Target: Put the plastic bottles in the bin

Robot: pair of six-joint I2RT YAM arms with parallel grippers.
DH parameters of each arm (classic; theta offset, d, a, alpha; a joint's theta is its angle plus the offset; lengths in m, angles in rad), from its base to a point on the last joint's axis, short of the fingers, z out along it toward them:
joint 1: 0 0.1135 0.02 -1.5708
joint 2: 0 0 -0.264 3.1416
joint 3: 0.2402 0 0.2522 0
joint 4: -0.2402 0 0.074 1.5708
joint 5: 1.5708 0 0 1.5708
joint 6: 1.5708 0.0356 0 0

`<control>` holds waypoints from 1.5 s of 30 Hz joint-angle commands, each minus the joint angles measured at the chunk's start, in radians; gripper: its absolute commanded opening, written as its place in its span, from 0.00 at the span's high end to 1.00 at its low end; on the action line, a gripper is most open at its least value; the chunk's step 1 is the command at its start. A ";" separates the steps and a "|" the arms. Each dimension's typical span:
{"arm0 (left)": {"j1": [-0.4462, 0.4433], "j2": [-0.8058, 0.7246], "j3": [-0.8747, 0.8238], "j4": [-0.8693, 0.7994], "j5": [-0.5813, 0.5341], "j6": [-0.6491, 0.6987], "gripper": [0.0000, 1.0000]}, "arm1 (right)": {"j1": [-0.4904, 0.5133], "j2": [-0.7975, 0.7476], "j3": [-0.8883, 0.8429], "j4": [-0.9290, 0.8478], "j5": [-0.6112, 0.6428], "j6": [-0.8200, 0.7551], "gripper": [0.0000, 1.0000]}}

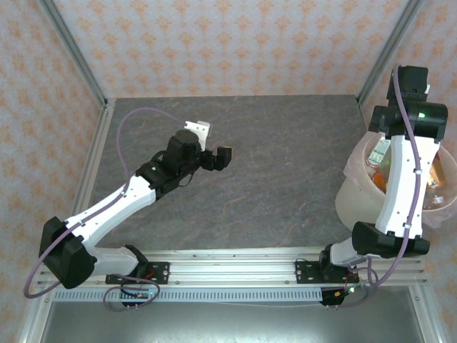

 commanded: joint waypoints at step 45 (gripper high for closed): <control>-0.029 0.082 0.250 -0.217 -0.115 -0.404 0.00 | 0.157 -0.327 -0.659 0.526 0.081 0.373 0.01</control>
